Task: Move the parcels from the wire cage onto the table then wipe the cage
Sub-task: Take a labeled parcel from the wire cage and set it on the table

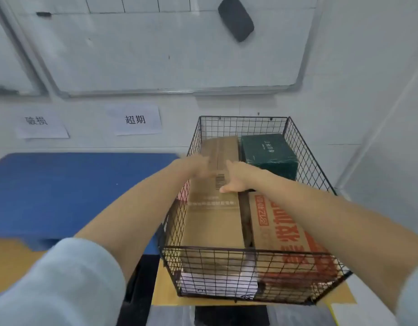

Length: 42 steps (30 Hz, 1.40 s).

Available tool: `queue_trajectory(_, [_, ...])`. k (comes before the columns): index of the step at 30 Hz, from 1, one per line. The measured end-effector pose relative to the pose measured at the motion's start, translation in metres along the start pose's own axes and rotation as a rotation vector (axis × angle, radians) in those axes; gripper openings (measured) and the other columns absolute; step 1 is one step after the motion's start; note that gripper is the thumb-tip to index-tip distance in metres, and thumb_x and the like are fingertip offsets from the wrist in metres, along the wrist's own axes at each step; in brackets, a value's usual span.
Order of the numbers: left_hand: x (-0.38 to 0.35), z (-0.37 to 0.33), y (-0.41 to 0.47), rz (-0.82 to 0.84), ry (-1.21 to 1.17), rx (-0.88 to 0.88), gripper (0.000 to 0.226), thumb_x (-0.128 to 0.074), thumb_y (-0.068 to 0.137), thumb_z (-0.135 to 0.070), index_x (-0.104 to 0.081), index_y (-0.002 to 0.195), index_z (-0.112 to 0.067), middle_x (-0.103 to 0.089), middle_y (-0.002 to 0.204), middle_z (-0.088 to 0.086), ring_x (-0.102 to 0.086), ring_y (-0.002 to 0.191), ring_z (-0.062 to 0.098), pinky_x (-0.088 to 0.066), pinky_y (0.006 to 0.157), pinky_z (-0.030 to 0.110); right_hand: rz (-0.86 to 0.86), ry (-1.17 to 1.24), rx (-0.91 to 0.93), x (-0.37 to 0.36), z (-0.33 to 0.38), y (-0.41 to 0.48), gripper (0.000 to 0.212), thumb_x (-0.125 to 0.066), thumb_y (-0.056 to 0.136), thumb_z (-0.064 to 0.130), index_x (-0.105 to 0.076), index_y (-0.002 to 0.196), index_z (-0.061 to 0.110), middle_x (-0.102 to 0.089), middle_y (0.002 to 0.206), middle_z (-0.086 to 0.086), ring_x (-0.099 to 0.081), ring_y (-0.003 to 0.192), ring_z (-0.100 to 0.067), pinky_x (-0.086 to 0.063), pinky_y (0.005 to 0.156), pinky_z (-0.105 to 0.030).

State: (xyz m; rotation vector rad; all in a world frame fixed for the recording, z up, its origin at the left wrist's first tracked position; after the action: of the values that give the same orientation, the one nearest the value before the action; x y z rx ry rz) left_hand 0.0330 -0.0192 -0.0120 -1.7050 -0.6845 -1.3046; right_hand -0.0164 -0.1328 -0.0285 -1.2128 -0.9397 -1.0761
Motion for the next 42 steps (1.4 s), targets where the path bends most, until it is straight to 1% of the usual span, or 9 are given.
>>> queue_trajectory(7, [-0.021, -0.001, 0.018, 0.190, -0.001, 0.073, 0.061, -0.029, 0.100, -0.051, -0.028, 0.148, -0.013, -0.029, 0.153, 0.012, -0.026, 0.141, 0.031, -0.023, 0.115, 0.044, 0.174, 0.226, -0.129, -0.019, -0.012, 0.015, 0.086, -0.061, 0.089, 0.047, -0.015, 0.148, 0.005, -0.048, 0.136, -0.017, -0.058, 0.100, -0.027, -0.044, 0.063, -0.024])
queue_trajectory(13, [-0.022, -0.015, 0.011, 0.208, -0.005, 0.073, 0.053, -0.024, 0.105, -0.035, -0.010, 0.152, -0.014, -0.010, 0.158, 0.014, -0.013, 0.144, 0.035, -0.017, 0.116, 0.047, 0.198, 0.520, -0.233, -0.028, -0.017, 0.018, 0.095, -0.070, 0.086, 0.034, -0.003, 0.152, 0.016, -0.038, 0.145, -0.015, -0.060, 0.102, -0.026, -0.057, 0.070, -0.030])
queue_trajectory(16, [-0.024, -0.008, 0.024, 0.166, -0.097, 0.141, 0.060, -0.028, 0.102, -0.045, -0.021, 0.149, -0.009, -0.023, 0.154, 0.017, -0.025, 0.140, 0.035, -0.026, 0.114, 0.047, 0.203, 0.706, -0.278, -0.030, -0.014, 0.013, 0.102, -0.075, 0.082, 0.020, 0.000, 0.151, 0.022, -0.038, 0.144, -0.018, -0.061, 0.108, -0.035, -0.059, 0.077, -0.045])
queue_trajectory(20, [-0.006, -0.009, 0.010, 0.138, -0.189, 0.179, 0.048, -0.036, 0.102, -0.033, -0.043, 0.136, 0.001, -0.045, 0.140, 0.019, -0.048, 0.125, 0.033, -0.041, 0.102, 0.038, 0.205, 0.783, -0.278, -0.018, -0.005, -0.002, 0.089, -0.077, 0.078, 0.007, -0.021, 0.148, 0.016, -0.048, 0.137, -0.017, -0.063, 0.105, -0.036, -0.058, 0.079, -0.049])
queue_trajectory(28, [0.106, -0.010, -0.022, -0.257, -0.338, 0.112, 0.034, -0.045, 0.097, -0.022, -0.059, 0.117, 0.001, -0.060, 0.122, 0.017, -0.059, 0.112, 0.034, -0.048, 0.076, 0.034, -0.033, 0.745, -0.200, 0.072, -0.001, -0.029, 0.107, -0.083, 0.069, 0.006, -0.015, 0.149, 0.025, -0.044, 0.136, -0.014, -0.061, 0.102, -0.037, -0.060, 0.068, -0.048])
queue_trajectory(33, [0.161, -0.006, -0.047, -0.383, -0.356, 0.057, 0.031, -0.041, 0.094, -0.016, -0.050, 0.066, -0.007, -0.061, 0.075, 0.014, -0.069, 0.069, 0.033, -0.044, 0.052, 0.023, -0.329, 0.526, -0.133, 0.134, 0.004, -0.044, 0.099, -0.085, 0.069, 0.017, -0.022, 0.145, 0.025, -0.039, 0.136, -0.012, -0.059, 0.100, -0.036, -0.059, 0.054, -0.041])
queue_trajectory(36, [0.167, -0.002, -0.054, -0.446, -0.402, 0.033, 0.023, -0.043, 0.092, -0.016, -0.053, 0.074, -0.006, -0.062, 0.078, 0.017, -0.066, 0.053, 0.031, -0.052, 0.055, 0.025, -0.460, 0.522, -0.087, 0.146, 0.005, -0.050, 0.080, -0.080, 0.074, 0.038, -0.031, 0.136, 0.028, -0.037, 0.133, -0.009, -0.055, 0.099, -0.028, -0.051, 0.057, -0.032])
queue_trajectory(39, [0.152, -0.002, -0.055, -0.443, -0.523, 0.030, 0.020, -0.048, 0.093, -0.019, -0.053, 0.101, -0.001, -0.062, 0.098, 0.019, -0.068, 0.087, 0.039, -0.058, 0.068, 0.039, -0.528, 0.562, -0.062, 0.140, 0.007, -0.050, 0.062, -0.065, 0.083, 0.052, -0.037, 0.131, 0.023, -0.041, 0.135, -0.009, -0.054, 0.105, -0.024, -0.047, 0.081, -0.034])
queue_trajectory(42, [0.132, -0.003, -0.053, -0.337, -0.742, 0.029, 0.049, -0.057, 0.093, -0.025, -0.037, 0.130, 0.001, -0.054, 0.120, 0.021, -0.061, 0.105, 0.036, -0.056, 0.079, 0.047, -0.571, 0.540, -0.100, 0.131, 0.004, -0.047, 0.045, -0.055, 0.089, 0.055, -0.042, 0.120, 0.024, -0.046, 0.132, -0.010, -0.055, 0.100, -0.022, -0.044, 0.082, -0.033])
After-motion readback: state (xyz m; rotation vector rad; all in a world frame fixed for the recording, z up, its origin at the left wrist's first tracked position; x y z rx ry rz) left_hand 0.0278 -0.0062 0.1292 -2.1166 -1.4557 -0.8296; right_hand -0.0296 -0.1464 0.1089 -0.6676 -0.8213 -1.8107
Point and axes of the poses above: each hand's wrist, its own y-axis towards the middle knuckle, its own x-axis out of the back of the hand, z = x × y, the point moved 4 cm from there along y, towards the middle knuckle
